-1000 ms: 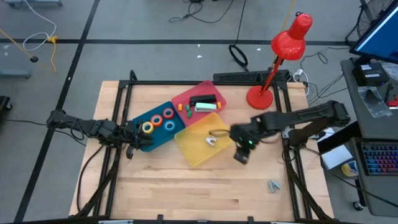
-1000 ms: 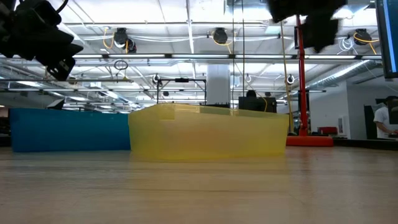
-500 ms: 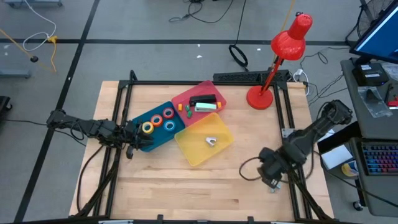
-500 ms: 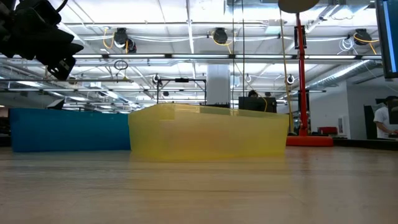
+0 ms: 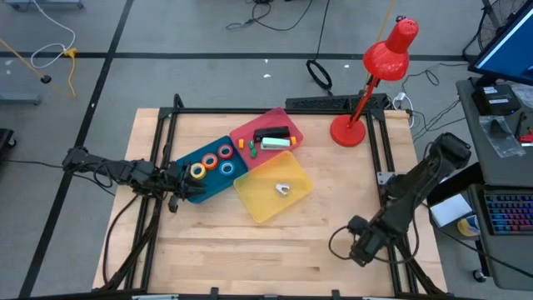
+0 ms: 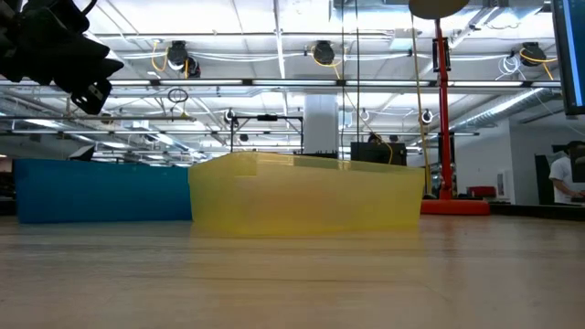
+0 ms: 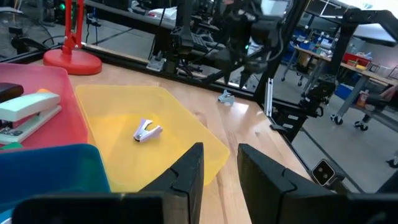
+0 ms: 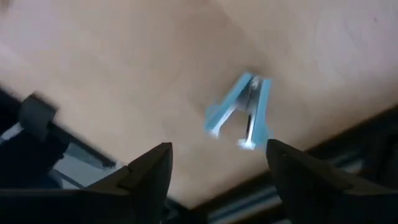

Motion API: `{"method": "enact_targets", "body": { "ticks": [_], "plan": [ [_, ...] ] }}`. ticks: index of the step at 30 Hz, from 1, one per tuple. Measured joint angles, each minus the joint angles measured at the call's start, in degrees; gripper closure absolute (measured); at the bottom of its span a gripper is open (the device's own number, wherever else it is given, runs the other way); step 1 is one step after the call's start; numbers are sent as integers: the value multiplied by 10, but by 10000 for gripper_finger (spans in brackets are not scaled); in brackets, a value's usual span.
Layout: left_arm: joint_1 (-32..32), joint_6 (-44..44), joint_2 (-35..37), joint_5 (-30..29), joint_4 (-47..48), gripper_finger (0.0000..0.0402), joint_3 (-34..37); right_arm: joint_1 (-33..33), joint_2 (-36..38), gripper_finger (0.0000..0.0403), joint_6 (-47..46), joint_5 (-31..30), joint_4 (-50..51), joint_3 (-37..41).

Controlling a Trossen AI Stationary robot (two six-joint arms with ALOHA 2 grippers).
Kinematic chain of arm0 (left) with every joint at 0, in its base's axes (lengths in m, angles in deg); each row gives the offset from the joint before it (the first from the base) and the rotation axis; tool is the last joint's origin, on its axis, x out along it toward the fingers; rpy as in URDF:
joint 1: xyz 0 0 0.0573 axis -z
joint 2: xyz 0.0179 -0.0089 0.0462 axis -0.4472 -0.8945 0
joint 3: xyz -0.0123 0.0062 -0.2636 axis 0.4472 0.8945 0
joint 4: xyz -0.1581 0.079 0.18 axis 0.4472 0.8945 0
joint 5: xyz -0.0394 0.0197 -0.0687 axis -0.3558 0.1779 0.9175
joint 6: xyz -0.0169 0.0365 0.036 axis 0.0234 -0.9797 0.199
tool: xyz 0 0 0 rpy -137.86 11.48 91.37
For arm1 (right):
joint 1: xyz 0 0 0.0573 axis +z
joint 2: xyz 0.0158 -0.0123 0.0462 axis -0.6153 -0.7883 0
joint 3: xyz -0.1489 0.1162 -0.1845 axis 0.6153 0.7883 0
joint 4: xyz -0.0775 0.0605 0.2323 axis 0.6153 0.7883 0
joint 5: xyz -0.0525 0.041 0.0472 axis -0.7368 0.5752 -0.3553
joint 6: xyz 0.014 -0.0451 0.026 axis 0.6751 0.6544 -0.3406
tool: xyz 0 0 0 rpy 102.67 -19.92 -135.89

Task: Pick and place Stapler, Stapler remover, tape
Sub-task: Put the light blue staple remover into the yellow bin

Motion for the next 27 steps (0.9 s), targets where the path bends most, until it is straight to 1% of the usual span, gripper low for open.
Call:
{"method": "enact_targets", "body": {
  "ticks": [3,7,9,13,19,22,27],
  "plan": [
    [0,3,0,0,0,304,0,2,0,135,-22,1,-57,47],
    [0,9,0,0,0,304,0,2,0,120,-47,30,-124,97],
    [0,10,0,0,0,304,0,3,0,114,-51,44,-165,117],
    [0,12,0,0,1,304,0,10,0,114,-67,42,-224,143],
    [0,13,0,0,2,304,0,24,0,137,-131,43,-242,173],
    [0,13,0,0,2,304,0,25,1,160,-147,44,-243,178],
    [0,10,0,-1,2,304,0,25,1,205,-146,45,-243,179]
  ]
}}
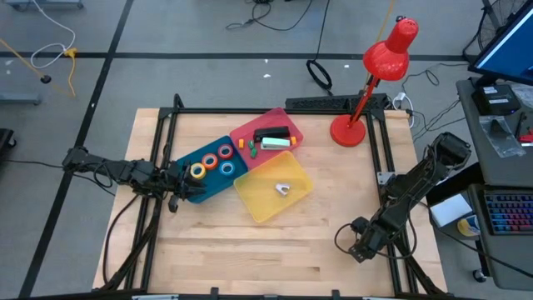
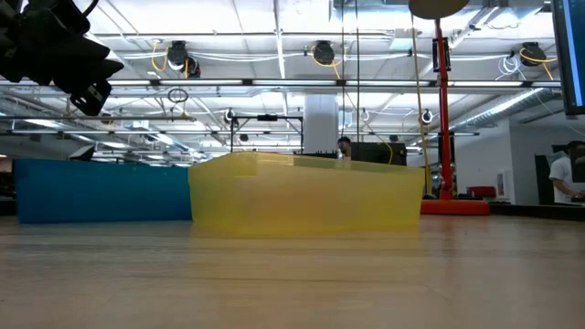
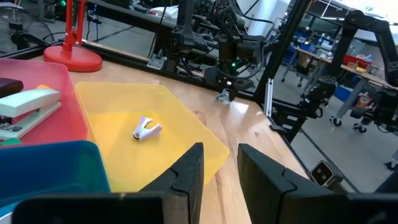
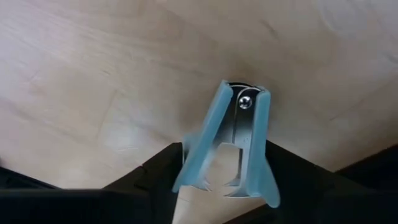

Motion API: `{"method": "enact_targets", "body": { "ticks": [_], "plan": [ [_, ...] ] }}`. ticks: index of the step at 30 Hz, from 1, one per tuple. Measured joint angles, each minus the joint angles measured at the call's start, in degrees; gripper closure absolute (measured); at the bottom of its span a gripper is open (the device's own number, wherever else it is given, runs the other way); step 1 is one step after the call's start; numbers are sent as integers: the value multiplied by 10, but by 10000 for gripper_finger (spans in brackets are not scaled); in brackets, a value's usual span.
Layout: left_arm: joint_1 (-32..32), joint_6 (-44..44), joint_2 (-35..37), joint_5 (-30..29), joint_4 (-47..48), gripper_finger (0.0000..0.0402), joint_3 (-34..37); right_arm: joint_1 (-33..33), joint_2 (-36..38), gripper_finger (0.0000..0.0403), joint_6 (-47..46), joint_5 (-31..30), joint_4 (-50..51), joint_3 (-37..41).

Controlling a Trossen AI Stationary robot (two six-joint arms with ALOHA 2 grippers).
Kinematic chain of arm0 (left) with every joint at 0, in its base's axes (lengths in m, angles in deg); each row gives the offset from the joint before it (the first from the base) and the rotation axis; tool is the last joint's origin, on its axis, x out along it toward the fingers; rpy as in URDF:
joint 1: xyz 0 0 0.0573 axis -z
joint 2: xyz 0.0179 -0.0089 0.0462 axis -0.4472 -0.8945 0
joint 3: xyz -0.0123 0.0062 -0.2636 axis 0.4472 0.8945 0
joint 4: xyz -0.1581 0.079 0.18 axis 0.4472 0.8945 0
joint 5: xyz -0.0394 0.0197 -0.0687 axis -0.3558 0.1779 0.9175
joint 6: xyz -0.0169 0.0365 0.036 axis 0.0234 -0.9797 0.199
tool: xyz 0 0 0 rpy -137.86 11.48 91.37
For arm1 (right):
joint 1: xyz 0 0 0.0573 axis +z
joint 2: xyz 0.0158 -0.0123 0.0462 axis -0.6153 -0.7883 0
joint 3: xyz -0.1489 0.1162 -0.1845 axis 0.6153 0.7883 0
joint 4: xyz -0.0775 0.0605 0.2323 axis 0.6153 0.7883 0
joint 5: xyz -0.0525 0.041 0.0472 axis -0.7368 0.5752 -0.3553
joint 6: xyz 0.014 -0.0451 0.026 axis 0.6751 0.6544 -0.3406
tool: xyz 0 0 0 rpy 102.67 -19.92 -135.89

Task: Pick and place Stapler, Stapler remover, tape
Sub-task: Put the light blue staple remover into the yellow bin

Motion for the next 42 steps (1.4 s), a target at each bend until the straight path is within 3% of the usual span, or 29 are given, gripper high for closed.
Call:
{"method": "enact_targets", "body": {
  "ticks": [13,19,24,28,33,42],
  "plan": [
    [0,2,0,0,0,304,0,0,14,298,14,-9,-32,1],
    [0,9,0,0,0,304,0,-12,65,309,13,-59,-40,-8],
    [0,14,0,0,0,304,0,-55,113,308,50,-147,-98,-16],
    [0,17,0,0,0,304,0,-122,131,308,135,-212,-174,-22],
    [0,17,0,0,0,304,0,-234,122,308,281,-211,-266,-39],
    [0,18,0,0,0,304,0,-399,-14,308,549,-71,-239,-179]
  ]
}}
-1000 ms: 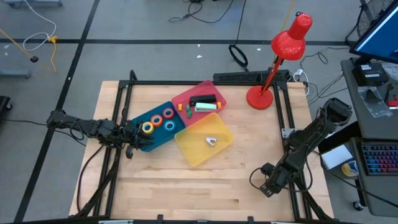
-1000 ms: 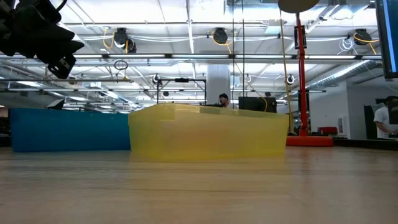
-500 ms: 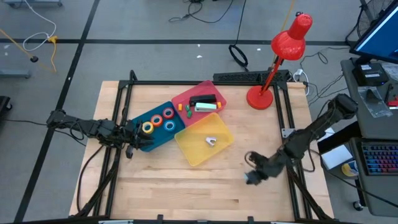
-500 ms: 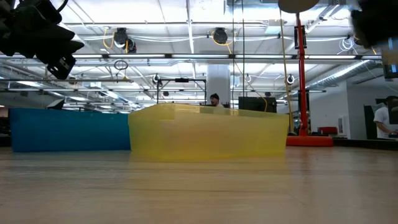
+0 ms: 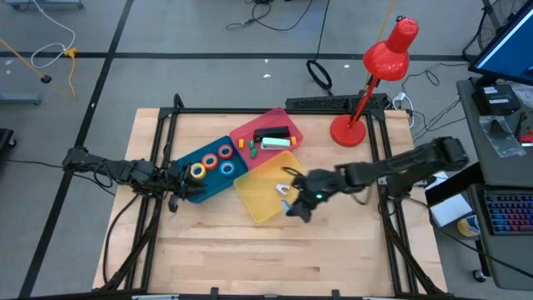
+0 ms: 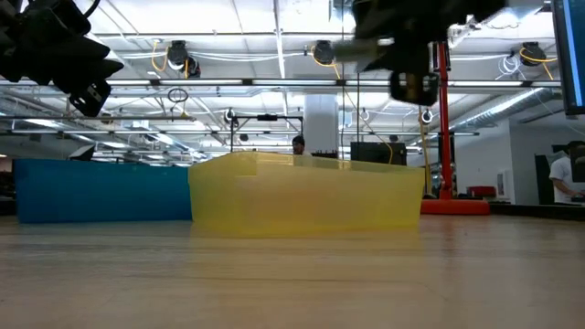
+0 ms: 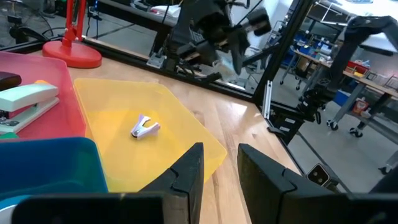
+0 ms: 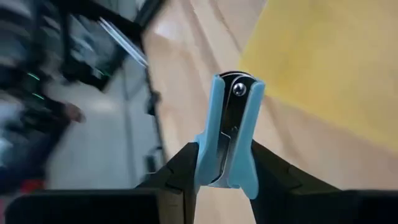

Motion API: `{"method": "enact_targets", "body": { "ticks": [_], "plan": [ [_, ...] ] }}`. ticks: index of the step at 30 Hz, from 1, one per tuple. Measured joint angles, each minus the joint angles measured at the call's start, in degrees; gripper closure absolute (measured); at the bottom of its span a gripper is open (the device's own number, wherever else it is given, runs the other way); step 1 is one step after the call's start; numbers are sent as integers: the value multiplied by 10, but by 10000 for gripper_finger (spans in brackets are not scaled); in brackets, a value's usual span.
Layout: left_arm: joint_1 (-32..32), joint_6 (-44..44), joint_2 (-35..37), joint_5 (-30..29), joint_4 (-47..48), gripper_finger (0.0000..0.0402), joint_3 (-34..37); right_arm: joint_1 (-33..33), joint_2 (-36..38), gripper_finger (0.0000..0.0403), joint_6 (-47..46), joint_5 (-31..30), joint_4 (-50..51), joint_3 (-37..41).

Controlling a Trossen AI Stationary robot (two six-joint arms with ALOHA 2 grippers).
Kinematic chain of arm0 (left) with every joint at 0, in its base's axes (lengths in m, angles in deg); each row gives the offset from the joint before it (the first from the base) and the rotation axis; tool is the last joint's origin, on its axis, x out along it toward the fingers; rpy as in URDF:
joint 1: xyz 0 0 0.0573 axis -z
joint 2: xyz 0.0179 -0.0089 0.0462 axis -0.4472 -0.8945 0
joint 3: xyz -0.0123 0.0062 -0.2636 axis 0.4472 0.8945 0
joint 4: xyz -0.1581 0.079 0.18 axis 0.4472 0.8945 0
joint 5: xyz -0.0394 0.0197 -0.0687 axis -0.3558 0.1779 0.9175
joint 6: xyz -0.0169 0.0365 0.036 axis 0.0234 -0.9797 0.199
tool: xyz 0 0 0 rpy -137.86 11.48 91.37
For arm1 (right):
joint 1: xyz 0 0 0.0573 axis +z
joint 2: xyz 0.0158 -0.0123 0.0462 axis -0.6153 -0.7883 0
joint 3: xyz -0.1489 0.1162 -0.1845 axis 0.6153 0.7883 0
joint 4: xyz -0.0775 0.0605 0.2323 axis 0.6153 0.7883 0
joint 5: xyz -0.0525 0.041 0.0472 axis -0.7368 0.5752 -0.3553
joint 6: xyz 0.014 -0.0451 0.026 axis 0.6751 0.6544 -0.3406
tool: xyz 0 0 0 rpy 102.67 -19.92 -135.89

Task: Pick and place Stapler, Stapler remover, tape
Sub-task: Put the light blue staple remover into the yellow bin

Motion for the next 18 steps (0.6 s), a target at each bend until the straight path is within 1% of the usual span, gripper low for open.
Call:
{"method": "enact_targets", "body": {
  "ticks": [4,7,9,14,18],
  "plan": [
    [0,0,0,0,0,304,0,-38,-95,308,113,22,106,-100],
    [0,6,0,0,0,304,0,-61,-161,308,185,22,174,-177],
    [0,7,0,0,1,304,0,-73,-199,308,220,22,202,-218],
    [0,11,0,0,3,304,0,-95,-284,308,269,15,234,-293],
    [0,12,-1,0,3,304,0,-103,-329,308,295,-13,254,-325]
  ]
}}
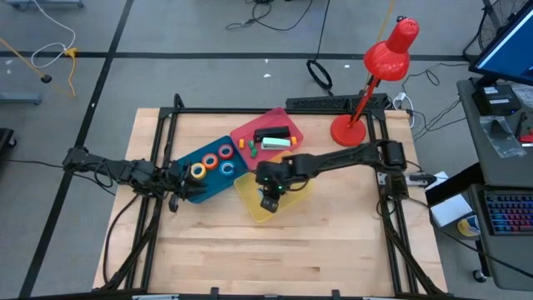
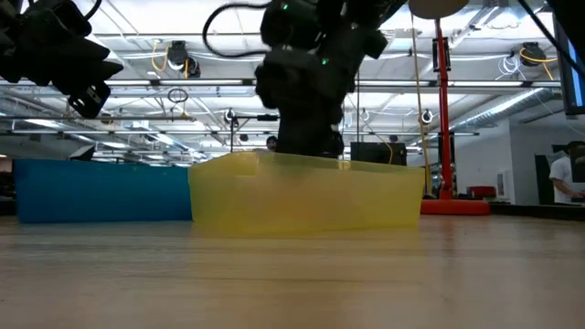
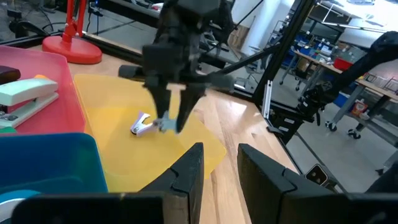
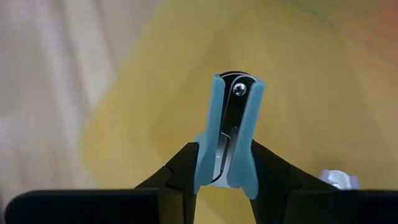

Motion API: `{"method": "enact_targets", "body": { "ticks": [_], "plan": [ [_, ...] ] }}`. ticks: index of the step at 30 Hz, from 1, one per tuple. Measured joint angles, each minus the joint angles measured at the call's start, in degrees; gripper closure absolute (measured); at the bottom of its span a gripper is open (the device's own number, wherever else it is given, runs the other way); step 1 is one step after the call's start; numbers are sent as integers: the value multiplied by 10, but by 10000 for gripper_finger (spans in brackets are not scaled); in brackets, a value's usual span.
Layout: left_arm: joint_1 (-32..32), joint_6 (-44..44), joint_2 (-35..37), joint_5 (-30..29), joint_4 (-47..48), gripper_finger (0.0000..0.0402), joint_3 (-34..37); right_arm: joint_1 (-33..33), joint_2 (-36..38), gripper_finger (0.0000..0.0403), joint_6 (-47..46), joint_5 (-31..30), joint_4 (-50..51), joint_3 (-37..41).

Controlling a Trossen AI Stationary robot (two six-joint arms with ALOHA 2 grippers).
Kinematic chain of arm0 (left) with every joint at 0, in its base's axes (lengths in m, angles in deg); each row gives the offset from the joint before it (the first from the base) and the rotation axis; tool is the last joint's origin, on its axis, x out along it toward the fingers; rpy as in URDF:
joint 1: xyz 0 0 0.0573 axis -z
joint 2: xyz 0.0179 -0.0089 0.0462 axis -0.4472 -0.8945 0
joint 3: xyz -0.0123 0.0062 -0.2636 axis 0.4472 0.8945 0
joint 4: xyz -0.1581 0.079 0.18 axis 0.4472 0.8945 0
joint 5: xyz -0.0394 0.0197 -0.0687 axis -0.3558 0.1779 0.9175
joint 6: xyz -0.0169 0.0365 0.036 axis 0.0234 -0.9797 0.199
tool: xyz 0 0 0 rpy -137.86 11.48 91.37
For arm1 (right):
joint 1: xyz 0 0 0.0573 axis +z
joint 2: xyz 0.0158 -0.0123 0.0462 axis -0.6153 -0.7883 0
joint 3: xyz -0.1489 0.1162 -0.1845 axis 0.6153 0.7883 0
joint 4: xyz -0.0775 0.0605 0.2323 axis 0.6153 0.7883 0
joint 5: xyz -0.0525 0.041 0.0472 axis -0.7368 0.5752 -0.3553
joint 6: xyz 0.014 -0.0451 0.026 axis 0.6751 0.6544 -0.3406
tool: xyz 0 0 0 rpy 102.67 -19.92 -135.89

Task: Pick and place Stapler, Stapler remover, tape
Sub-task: Put the light blue staple remover into the yellow bin

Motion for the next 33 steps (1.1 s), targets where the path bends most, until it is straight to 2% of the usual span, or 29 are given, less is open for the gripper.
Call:
{"method": "enact_targets", "body": {
  "ticks": [7,14,25,33],
  "plan": [
    [0,0,0,0,0,304,0,-9,-30,307,30,-43,22,-12],
    [0,-3,0,0,0,304,0,-17,-46,294,57,-48,24,-12],
    [0,-5,0,0,0,304,0,-17,-58,243,93,-39,21,-11],
    [0,-12,0,-1,0,304,0,-19,-57,181,91,-39,21,-11]
  ]
}}
